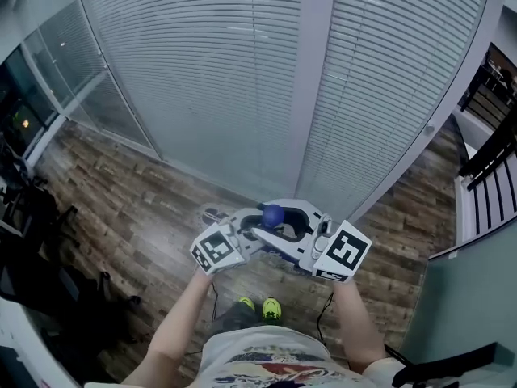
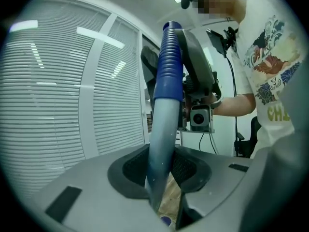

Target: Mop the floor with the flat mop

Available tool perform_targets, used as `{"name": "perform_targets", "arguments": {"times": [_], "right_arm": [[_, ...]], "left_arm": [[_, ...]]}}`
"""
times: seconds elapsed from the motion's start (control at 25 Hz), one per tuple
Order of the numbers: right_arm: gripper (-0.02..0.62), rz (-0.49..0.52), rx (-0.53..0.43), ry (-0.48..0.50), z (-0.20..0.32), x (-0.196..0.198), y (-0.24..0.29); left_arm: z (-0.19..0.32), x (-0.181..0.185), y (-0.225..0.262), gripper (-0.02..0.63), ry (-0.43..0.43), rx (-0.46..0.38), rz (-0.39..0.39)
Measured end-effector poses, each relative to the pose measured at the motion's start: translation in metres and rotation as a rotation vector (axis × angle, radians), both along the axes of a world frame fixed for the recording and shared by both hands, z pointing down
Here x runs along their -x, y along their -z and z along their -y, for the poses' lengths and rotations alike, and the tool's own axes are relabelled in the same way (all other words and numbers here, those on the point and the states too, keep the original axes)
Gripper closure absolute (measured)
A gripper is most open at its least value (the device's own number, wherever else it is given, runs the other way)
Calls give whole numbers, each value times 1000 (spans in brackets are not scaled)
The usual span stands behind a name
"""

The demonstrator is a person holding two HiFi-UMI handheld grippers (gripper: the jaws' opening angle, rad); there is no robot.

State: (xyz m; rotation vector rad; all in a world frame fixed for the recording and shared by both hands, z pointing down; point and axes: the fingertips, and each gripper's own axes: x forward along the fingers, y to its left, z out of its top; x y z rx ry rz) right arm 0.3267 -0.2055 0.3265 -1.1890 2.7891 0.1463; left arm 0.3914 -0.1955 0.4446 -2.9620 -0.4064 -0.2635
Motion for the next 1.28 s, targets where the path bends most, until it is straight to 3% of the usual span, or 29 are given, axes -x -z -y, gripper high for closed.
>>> {"name": "perform_targets", "arguments": {"times": [0.16, 0.48, 0.6, 0.72, 0.92, 1.28], "right_arm": [[453, 18, 6, 47, -37, 44, -14], [440, 33, 15, 70, -113, 140, -34], [436, 5, 63, 69, -142, 172, -50], [432, -7, 47, 78, -177, 204, -66], [422, -12, 111, 97, -238, 254, -97], [416, 8, 22, 138, -311, 301, -85]], "left_arm": [[-30, 39, -14, 505, 65, 65, 15], [-100, 124, -40, 491, 99, 99, 91], [-126, 153, -48, 483, 125, 110, 93], [-159, 181, -66, 476, 114, 96, 125], [-218, 226, -91, 462, 102, 94, 176], [-292, 272, -96, 448, 76, 106, 232]]}}
